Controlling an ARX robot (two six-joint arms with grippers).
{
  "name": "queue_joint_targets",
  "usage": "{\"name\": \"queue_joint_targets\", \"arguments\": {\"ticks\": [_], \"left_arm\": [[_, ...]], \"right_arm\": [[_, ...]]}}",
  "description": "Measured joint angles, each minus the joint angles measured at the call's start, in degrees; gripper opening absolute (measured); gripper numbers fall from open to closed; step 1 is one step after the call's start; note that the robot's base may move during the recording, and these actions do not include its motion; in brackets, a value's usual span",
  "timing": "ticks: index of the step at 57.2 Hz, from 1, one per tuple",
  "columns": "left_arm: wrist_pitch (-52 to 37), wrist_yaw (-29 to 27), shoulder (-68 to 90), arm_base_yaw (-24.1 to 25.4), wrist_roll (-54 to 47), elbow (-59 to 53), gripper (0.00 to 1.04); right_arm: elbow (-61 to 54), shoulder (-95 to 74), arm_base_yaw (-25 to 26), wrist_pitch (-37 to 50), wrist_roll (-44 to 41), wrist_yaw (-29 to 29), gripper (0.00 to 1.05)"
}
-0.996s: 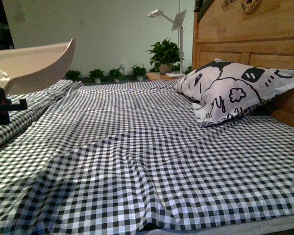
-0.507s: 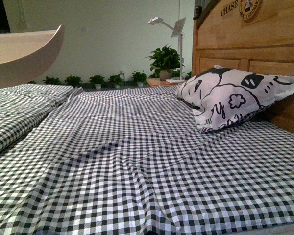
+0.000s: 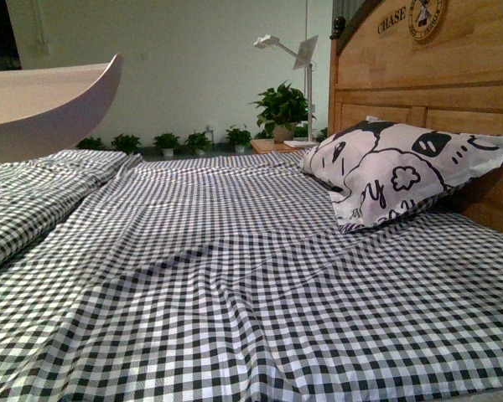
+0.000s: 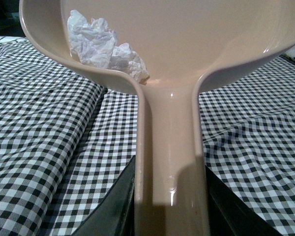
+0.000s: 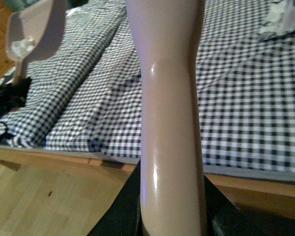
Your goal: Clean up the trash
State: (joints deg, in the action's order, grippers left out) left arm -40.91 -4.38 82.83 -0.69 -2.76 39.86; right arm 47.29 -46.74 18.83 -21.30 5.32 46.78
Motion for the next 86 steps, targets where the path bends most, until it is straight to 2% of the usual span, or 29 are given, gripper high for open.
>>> {"name": "queue_joint_targets", "arguments": {"ticks": [3,7,26,86], "left_arm": [[0.0,0.0,0.0,0.2,0.1,-0.2,0.28],[0.0,0.0,0.0,0.5,0.5,-0.7,0.28],[0.0,-0.3,0.0,0.6,1.6,-1.4,0.28],[0.0,-0.5,0.0,0.6,2.0,-1.4,0.28]], "right_arm": [[0.0,1.4,-4.5,0.4,2.0,-1.0,0.19],[0.0,3.8,-6.1,0.7,4.6,-0.6,0.19],[-0.2,5.3,-2.1,-0.6,5.4,2.3,0.19],[-0.4,5.6,-3.1,-0.9,4.9,0.3,0.19]]}}
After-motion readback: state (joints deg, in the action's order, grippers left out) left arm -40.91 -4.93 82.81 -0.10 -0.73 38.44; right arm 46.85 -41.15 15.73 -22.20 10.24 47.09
